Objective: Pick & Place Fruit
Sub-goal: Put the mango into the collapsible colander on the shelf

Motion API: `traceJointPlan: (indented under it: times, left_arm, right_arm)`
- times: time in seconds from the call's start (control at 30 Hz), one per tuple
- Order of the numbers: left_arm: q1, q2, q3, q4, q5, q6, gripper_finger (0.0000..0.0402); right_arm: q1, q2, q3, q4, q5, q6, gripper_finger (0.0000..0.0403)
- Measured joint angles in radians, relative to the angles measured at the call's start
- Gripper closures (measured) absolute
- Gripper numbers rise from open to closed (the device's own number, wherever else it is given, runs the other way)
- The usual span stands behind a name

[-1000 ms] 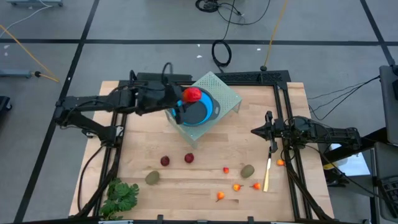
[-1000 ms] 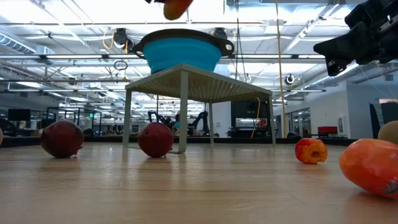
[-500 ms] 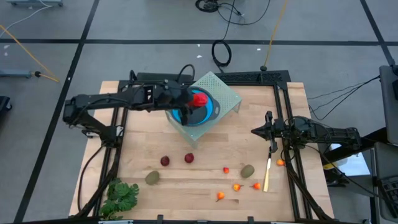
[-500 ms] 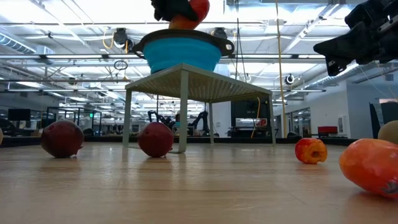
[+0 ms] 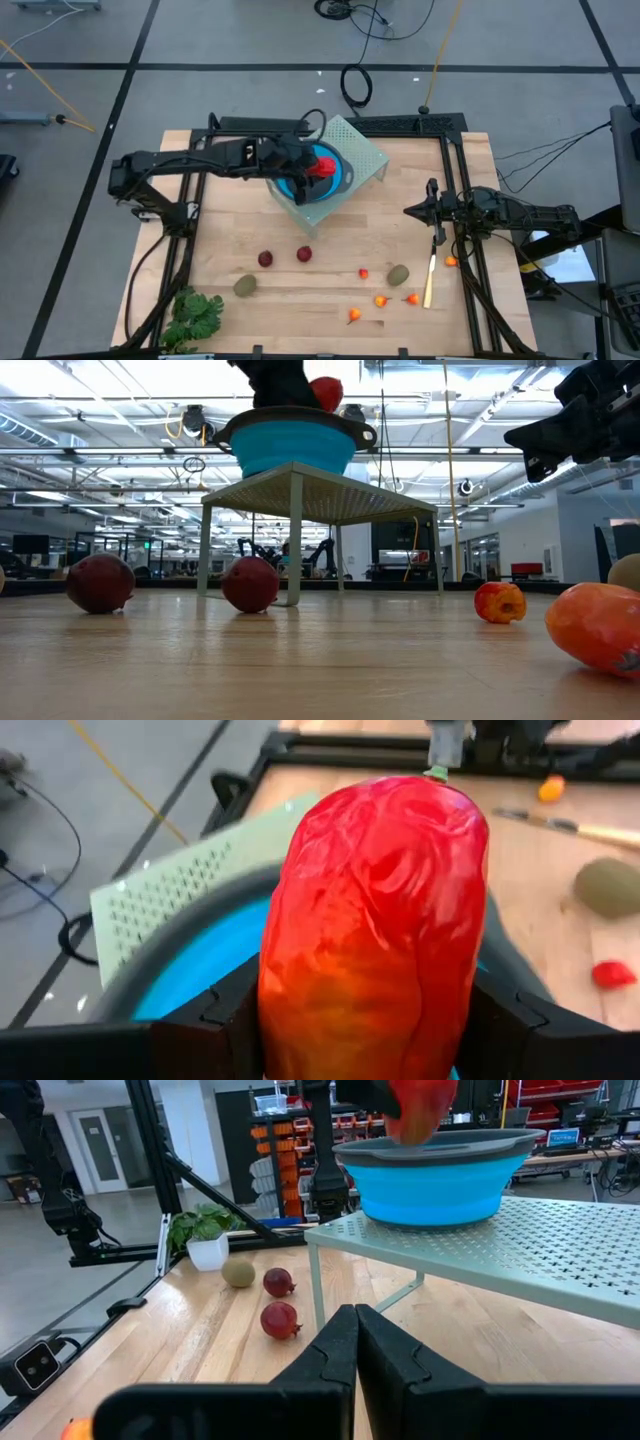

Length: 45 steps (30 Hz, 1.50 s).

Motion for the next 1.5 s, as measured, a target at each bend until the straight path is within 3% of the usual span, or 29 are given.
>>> traceJointPlan:
  times: [0.23, 0.53, 0.8, 1.5]
  left_arm:
    - [0.011, 0.009, 0.000, -0.022, -0.013, 0.005, 0.0157]
    - [0.013, 0.048, -0.002, -0.073, -0.009, -0.014, 0.0175]
    - [0.020, 0.053, -0.001, -0.093, -0.019, -0.013, 0.0154]
    - [0.031, 0.053, -0.001, -0.107, -0.037, 0.082, 0.0148]
  right_arm:
    - [0.000, 0.000, 0.000, -0.008, -0.002, 0.000, 0.0403]
    - [0.000, 0.000, 0.000, -0.016, -0.002, 0.000, 0.0403]
    - [0.000, 0.000, 0.000, -0.022, -0.002, 0.000, 0.0403]
    - [0.000, 0.000, 0.000, -0.021, -0.002, 0.000, 0.0403]
